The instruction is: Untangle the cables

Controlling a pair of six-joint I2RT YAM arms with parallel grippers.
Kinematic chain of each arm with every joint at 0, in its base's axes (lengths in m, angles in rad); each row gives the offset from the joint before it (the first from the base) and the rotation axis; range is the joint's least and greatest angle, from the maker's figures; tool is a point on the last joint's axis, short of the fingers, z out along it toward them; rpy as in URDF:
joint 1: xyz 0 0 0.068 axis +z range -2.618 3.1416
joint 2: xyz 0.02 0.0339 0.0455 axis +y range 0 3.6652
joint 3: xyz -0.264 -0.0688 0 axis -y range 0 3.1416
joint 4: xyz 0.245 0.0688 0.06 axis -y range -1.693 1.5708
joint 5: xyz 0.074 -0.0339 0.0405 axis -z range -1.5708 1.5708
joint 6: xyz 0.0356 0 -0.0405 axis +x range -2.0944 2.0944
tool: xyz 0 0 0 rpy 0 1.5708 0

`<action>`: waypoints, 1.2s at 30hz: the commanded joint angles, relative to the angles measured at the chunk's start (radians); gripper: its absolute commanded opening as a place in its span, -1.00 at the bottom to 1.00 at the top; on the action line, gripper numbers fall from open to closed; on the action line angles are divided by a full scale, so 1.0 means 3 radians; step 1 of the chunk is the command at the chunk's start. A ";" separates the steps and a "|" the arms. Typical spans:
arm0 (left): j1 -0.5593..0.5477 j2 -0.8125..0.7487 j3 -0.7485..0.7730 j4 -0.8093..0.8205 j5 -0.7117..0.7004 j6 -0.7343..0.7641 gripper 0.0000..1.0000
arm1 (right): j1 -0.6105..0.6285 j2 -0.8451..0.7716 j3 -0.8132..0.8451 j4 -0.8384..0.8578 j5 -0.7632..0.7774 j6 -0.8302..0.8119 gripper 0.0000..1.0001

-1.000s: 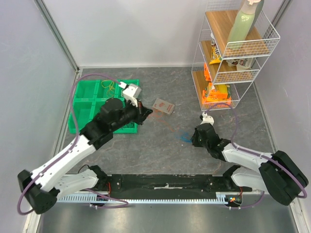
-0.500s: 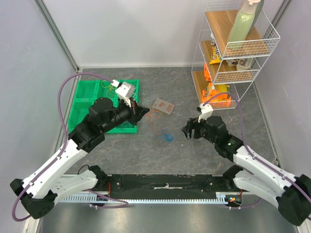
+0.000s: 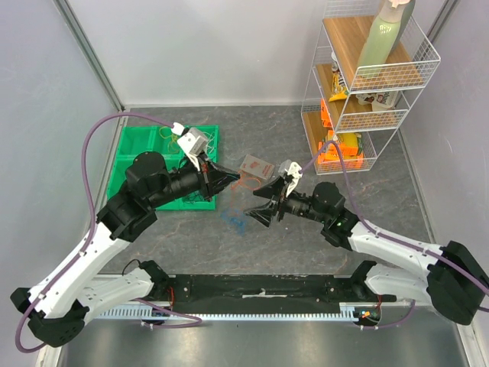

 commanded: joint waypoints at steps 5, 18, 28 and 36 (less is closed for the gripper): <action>0.0012 -0.0103 0.0205 0.0342 0.0766 -0.0205 -0.96 | 0.0279 0.0294 0.0241 0.1311 0.0145 0.0259 0.61; 0.0012 -0.0082 0.0353 0.0639 0.1319 -0.0297 -0.96 | 0.0351 0.0193 0.0099 0.1137 0.0733 0.0259 -0.34; 0.0017 -0.0108 0.0849 -0.0158 0.0558 0.0270 -0.96 | 0.0356 -0.0941 -0.0439 -0.0072 0.2168 0.0168 -1.00; 0.0012 -0.0124 0.0788 -0.0429 0.0076 0.0516 -0.97 | 0.0351 -0.1862 -0.0199 -0.1413 0.3427 0.0091 -1.00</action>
